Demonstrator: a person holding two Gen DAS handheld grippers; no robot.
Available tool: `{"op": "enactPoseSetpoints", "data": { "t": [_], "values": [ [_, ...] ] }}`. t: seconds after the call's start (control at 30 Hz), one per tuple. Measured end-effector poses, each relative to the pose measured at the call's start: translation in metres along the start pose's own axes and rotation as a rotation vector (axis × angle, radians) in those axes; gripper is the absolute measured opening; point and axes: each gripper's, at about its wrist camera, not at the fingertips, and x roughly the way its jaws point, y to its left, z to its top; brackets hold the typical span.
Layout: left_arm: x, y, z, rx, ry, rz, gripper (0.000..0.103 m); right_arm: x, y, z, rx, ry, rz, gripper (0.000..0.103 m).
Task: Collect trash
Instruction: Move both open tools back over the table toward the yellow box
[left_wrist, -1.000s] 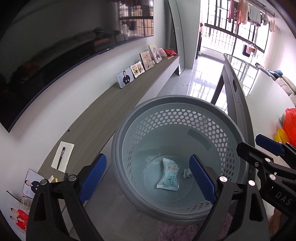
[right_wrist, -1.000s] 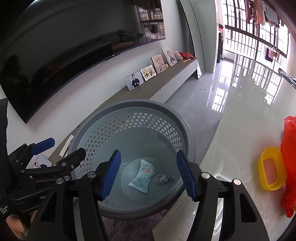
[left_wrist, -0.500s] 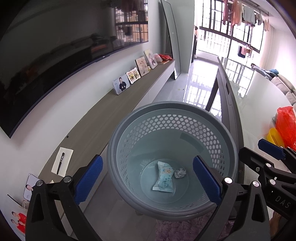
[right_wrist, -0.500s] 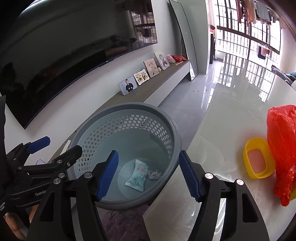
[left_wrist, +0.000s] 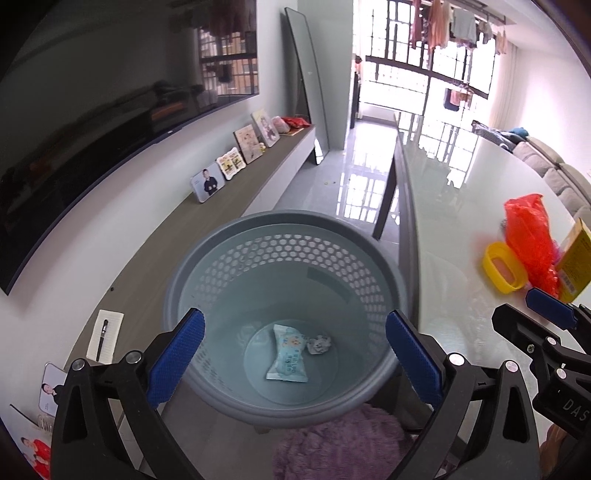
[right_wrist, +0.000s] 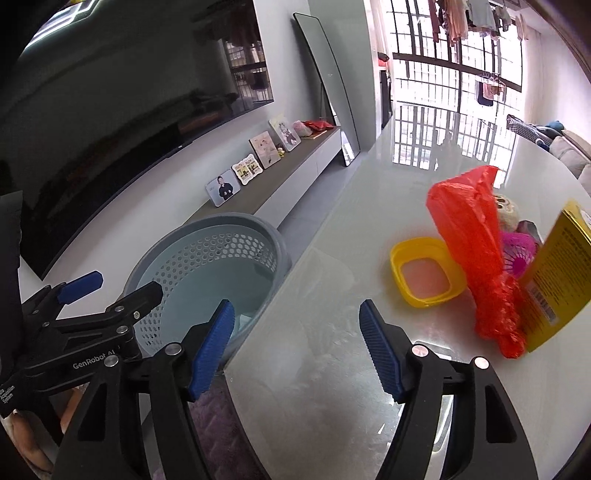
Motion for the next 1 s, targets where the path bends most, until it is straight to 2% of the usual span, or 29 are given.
{"op": "enactPoseSetpoints", "data": {
  "t": [0.47, 0.7, 1.0],
  "values": [
    [-0.011, -0.084, -0.003, 0.108, 0.001, -0.105, 0.097, -0.059, -0.067, -0.039, 0.109, -0.039, -0.095, 0.067],
    [-0.024, -0.116, -0.006, 0.140, -0.006, -0.120, 0.097, -0.088, -0.091, -0.056, 0.136, -0.065, -0.108, 0.068],
    [-0.034, -0.150, -0.010, 0.179, -0.008, -0.126, 0.097, -0.105, -0.123, -0.070, 0.172, -0.071, -0.119, 0.068]
  ]
}}
